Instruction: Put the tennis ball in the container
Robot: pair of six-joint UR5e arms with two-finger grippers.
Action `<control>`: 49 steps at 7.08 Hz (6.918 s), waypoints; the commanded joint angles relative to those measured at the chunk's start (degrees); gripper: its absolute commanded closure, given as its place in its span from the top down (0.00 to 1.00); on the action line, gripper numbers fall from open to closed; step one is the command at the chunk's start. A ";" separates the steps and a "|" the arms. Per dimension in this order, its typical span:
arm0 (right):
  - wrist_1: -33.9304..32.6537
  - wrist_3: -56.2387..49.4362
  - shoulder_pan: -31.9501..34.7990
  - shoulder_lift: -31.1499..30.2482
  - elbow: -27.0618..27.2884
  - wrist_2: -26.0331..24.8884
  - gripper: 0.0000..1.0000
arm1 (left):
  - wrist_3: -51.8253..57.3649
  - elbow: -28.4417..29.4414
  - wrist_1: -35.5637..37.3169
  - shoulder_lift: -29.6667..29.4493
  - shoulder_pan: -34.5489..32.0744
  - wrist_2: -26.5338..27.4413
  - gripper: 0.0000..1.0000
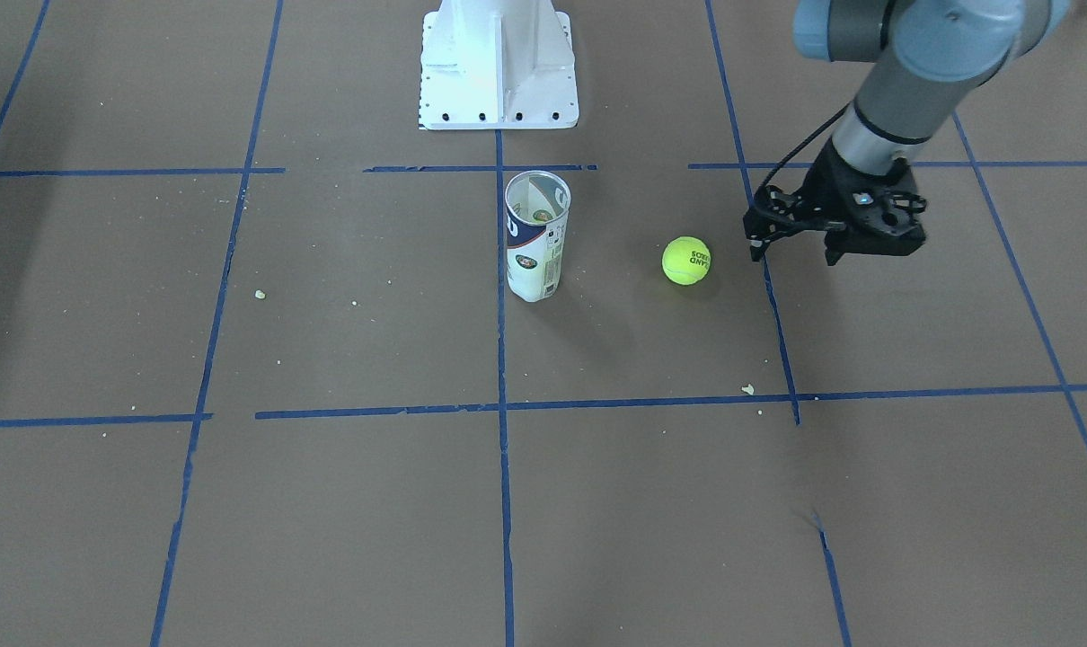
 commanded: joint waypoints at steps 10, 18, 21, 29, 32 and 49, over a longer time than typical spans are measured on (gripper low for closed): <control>0.00 0.00 0.00 0.00 0.00 0.00 1.00 | -13.50 8.74 -9.99 -0.44 13.08 5.55 1.00; 0.00 0.00 0.00 0.00 0.00 0.00 1.00 | -12.62 9.54 -11.66 -0.79 13.62 5.46 0.36; 0.00 0.00 0.00 0.00 0.00 0.00 1.00 | -11.66 -0.88 -1.81 -0.96 7.85 5.28 0.00; 0.00 0.00 0.00 0.00 0.00 0.00 1.00 | -17.95 -6.49 32.90 -28.18 7.43 -1.49 0.00; 0.00 0.00 0.00 0.00 0.00 0.00 1.00 | -18.95 1.87 31.76 -34.62 10.27 -1.13 0.00; 0.00 0.00 0.00 0.00 0.00 0.00 1.00 | -17.81 -2.71 24.73 -28.35 9.31 0.36 1.00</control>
